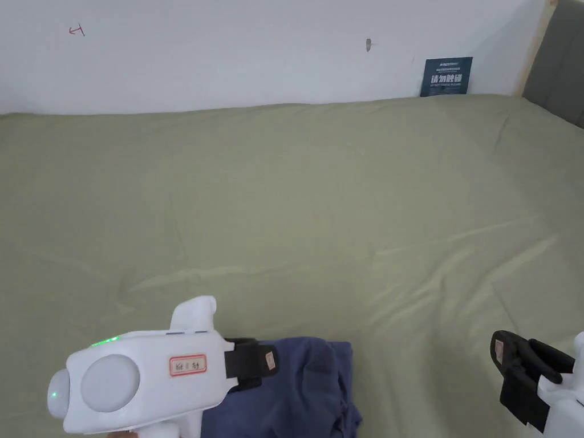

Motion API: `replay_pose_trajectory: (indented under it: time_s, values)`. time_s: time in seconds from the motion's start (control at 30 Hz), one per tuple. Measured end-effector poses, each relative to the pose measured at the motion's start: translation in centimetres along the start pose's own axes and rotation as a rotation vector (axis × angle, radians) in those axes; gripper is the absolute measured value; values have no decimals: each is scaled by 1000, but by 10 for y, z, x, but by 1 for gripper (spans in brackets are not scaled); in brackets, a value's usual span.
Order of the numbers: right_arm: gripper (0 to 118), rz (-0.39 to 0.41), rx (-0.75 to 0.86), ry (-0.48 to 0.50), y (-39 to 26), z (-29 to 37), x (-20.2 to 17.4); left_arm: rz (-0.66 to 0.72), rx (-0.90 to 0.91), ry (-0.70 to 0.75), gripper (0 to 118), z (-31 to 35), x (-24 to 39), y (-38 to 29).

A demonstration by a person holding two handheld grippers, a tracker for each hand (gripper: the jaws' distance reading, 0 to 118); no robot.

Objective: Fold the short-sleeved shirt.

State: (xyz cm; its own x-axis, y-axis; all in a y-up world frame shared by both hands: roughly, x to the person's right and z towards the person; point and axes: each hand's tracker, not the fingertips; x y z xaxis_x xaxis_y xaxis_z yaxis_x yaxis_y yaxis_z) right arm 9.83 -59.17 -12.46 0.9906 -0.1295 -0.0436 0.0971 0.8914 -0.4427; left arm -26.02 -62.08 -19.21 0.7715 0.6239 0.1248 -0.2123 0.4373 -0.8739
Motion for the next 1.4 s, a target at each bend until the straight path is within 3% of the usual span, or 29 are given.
replay_pose_trajectory:
  time_s: [0.1, 0.27, 0.37, 0.47, 0.57, 0.67, 0.73, 0.8, 0.87, 0.9, 0.93, 0.97, 1.0, 1.03, 1.1, 1.13, 1.33, 1.37, 1.4]
  values:
    - [0, -7, -29, 18, -3, -5, -2, 99, -104, -110, 0, -35, -23, -8]
    - [0, -18, -91, 51, -9, -12, -4, 142, -203, -96, 0, -108, -43, -32]
    - [0, -28, -172, 103, -14, -23, -7, 173, -159, -141, 0, -100, -46, -25]
    - [0, -14, -246, 212, -17, -38, -22, 78, -153, -105, 0, -71, -37, -18]
    - [0, -49, -324, 389, -21, -63, -51, 66, -100, -136, 0, -26, -43, -6]
    - [0, -185, -472, 592, -33, -108, -81, 45, -14, -79, 0, 19, -58, 1]
    - [0, -252, -559, 662, -50, -141, -94, 39, -2, -10, 0, 38, -73, 3]
    - [0, -326, -653, 693, -73, -179, -92, 51, -3, 44, 0, 46, -96, 9]
    - [0, -311, -703, 661, -95, -205, -77, 80, -14, 56, 0, 45, -113, 11]
    - [0, -335, -715, 724, -106, -212, -63, 88, -28, 45, 0, 43, -123, 14]
    - [0, -495, -706, 857, -110, -219, -48, 99, -44, 39, 0, 40, -130, 16]
    - [0, -595, -746, 878, -111, -228, -35, 108, -77, 26, 0, 35, -136, 17]
    - [0, -620, -775, 891, -112, -232, -30, 109, -98, 1, 6, 28, -141, 17]
    - [0, -609, -773, 908, -112, -233, -27, 112, -113, -21, 33, 24, -145, 19]
    - [0, -580, -778, 905, -112, -236, -25, 130, -141, -70, 106, 9, -149, 21]
    - [0, -582, -783, 909, -111, -238, -25, 133, -167, -65, 117, -1, -150, 21]
    - [0, -646, -797, 939, -114, -242, -16, 213, -159, -308, 112, -33, -155, 30]
    - [0, -647, -797, 935, -113, -241, -15, 226, -190, -334, 106, -42, -154, 31]
    - [0, -640, -798, 928, -110, -240, -16, 208, -203, -326, 91, -47, -148, 27]
